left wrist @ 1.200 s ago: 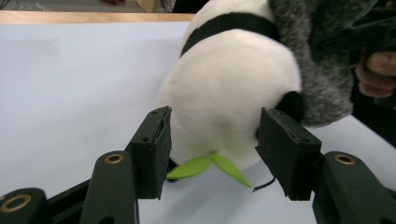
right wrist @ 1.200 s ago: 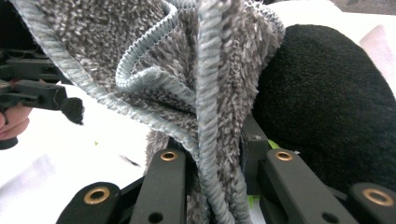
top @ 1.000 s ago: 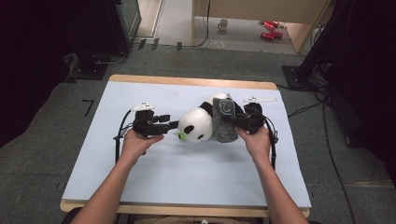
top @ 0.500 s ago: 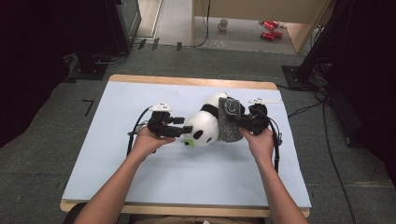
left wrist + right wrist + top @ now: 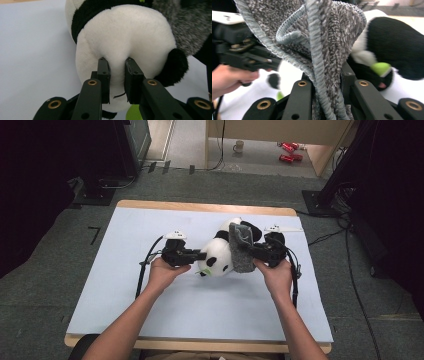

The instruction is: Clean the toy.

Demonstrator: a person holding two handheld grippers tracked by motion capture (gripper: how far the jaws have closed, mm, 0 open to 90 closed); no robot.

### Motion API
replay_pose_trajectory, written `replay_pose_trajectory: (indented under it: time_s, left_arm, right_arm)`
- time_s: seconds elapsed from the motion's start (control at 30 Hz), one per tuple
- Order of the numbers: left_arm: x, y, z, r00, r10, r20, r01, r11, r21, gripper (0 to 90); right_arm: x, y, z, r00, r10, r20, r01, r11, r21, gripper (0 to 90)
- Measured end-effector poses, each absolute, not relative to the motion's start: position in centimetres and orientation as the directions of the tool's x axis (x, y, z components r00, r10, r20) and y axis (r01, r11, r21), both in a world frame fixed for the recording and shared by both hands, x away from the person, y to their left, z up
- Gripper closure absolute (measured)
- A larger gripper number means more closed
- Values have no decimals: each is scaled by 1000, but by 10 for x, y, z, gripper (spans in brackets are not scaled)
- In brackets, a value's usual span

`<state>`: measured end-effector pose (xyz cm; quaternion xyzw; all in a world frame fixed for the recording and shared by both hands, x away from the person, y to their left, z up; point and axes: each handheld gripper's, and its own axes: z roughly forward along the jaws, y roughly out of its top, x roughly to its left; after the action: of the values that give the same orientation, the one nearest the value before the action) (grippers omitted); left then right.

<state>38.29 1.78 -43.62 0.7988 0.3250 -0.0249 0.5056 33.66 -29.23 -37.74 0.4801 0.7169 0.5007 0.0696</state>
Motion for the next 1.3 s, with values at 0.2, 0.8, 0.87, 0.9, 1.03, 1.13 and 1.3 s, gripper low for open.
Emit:
replay_pose_trajectory:
  time_s: [0.2, 0.8, 0.87, 0.9, 1.03, 1.13, 1.3]
  left_arm:
    - [383, 19, -436, 786, 490, -377, 551, -278, 787, 783]
    - [382, 21, -441, 748, 523, -409, 595, -256, 761, 786]
    - [383, 22, -442, 744, 525, -413, 600, -252, 759, 786]
    - [383, 22, -442, 744, 526, -412, 599, -254, 759, 786]
    - [383, 22, -442, 744, 529, -408, 597, -253, 761, 787]
    - [384, 23, -442, 743, 530, -410, 598, -250, 761, 786]
    - [384, 23, -441, 742, 531, -410, 598, -248, 762, 787]
  right_arm:
    - [324, -263, -367, -603, 689, 402, 602, 63, 796, 773]
    - [316, -218, -410, -687, 675, 269, 565, 263, 782, 777]
    - [314, -215, -416, -695, 671, 260, 563, 282, 777, 777]
    - [314, -214, -419, -697, 669, 257, 563, 289, 774, 778]
    - [312, -209, -428, -709, 667, 230, 560, 333, 759, 779]
    - [312, -206, -436, -709, 669, 223, 571, 358, 739, 780]
    - [313, -202, -451, -704, 673, 227, 595, 385, 705, 780]
